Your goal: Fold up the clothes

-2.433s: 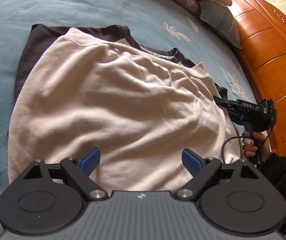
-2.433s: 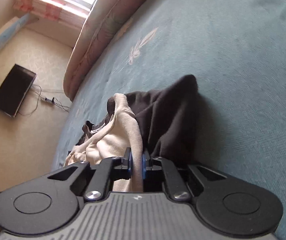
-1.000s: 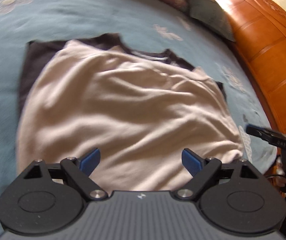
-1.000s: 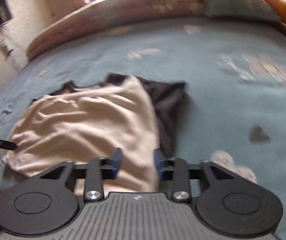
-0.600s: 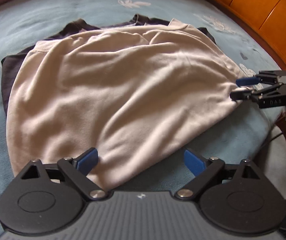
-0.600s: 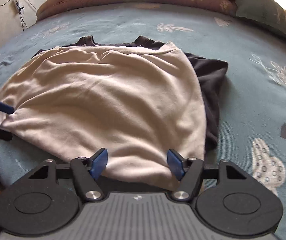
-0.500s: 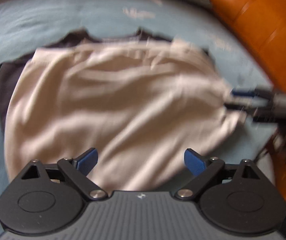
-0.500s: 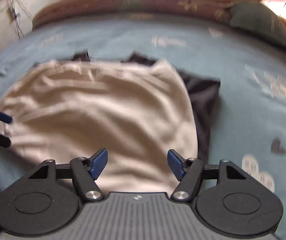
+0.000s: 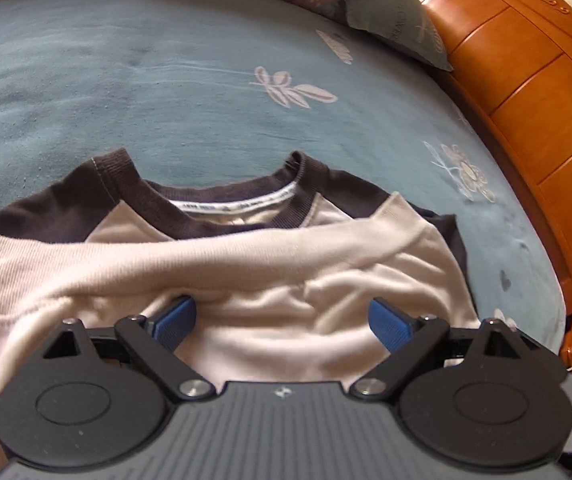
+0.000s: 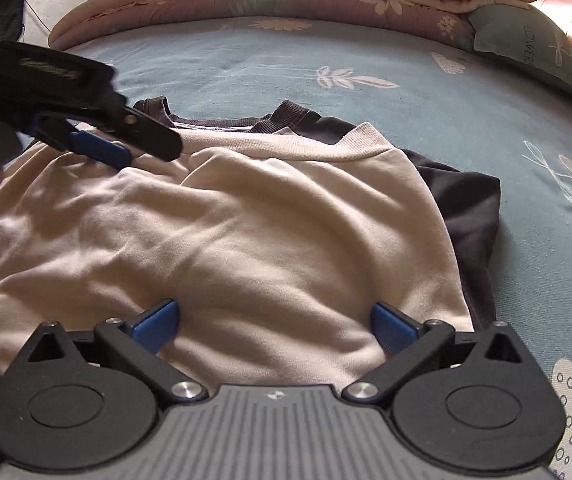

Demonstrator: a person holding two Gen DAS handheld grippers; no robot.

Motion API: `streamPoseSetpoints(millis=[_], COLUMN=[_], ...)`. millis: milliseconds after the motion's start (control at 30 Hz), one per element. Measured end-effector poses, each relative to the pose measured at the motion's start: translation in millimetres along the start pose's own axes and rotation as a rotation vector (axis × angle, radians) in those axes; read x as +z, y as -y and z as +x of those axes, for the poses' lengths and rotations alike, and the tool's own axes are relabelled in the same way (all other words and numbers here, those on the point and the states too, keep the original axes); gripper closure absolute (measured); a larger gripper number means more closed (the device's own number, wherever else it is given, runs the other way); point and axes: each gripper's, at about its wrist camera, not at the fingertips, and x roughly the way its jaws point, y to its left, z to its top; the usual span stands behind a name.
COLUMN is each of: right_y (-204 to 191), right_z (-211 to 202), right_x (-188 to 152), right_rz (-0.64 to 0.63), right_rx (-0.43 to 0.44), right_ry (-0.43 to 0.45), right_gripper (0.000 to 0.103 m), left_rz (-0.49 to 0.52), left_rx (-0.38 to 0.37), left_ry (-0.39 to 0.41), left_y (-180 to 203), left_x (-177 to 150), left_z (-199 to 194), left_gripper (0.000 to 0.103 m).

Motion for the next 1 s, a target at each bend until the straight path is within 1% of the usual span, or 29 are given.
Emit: streamPoseSetpoints(millis=[133, 233, 267, 400, 533, 567, 633, 733, 767, 833, 900, 933, 967, 1000], right_y=[1.7, 0.6, 0.2, -1.1, -1.8, -1.3, -0.5, -0.2, -0.2, -0.4, -0.8, -0.9, -1.0, -0.8], right_z=[-0.5, -1.0, -1.2, -1.5, -0.9, -0.7, -0.4, 0.4, 0.6, 0.8, 1.0, 1.1, 1.2, 1.3], right_x=[0.0, -1.2, -1.6, -3.8, -5.3, -5.5, -6.0, -6.2, -6.3, -6.7, -7.0, -7.2, -7.4, -7.7], right_rz=[0.020, 0.022, 0.023, 0.021, 0.018, 0.018, 0.018, 0.015, 0.014, 0.012, 0.009, 0.007, 0.006, 0.007], right_rx=[0.003, -0.003, -0.005, -0.010, -0.012, -0.010, -0.006, -0.004, -0.003, -0.003, -0.004, -0.004, -0.005, -0.004], right_ry=[0.005, 0.010, 0.012, 0.022, 0.032, 0.034, 0.038, 0.042, 0.044, 0.047, 0.049, 0.050, 0.051, 0.053], right_gripper=[0.000, 0.000, 0.000, 0.000, 0.000, 0.000, 0.000, 0.000, 0.000, 0.000, 0.000, 0.000, 0.000, 0.000], left_rz=[0.016, -0.012, -0.012, 0.042, 0.070, 0.081, 0.089, 0.076, 0.072, 0.074, 0.089, 0.083, 0.080, 0.086], left_rx=[0.047, 0.041, 0.026, -0.088, -0.205, -0.209, -0.190, -0.155, -0.145, -0.129, -0.098, -0.104, -0.125, -0.162], left_ry=[0.022, 0.013, 0.010, -0.012, -0.093, -0.110, -0.143, -0.178, -0.178, -0.143, -0.105, -0.103, -0.100, -0.099], left_y=[3.7, 9.8, 13.7, 45.7, 76.3, 81.6, 86.1, 83.5, 82.0, 84.3, 90.6, 93.0, 95.9, 99.9], left_x=[16.2, 21.8, 22.5, 20.6, 19.4, 19.2, 20.2, 26.3, 29.2, 36.2, 43.3, 45.8, 47.5, 47.3], left_z=[6.6, 1.3, -1.9, -14.3, 1.4, 10.1, 30.6, 61.3, 68.3, 70.2, 63.4, 58.0, 51.9, 46.2], left_gripper=[0.010, 0.010, 0.010, 0.010, 0.010, 0.010, 0.010, 0.010, 0.010, 0.010, 0.010, 0.010, 0.010, 0.009])
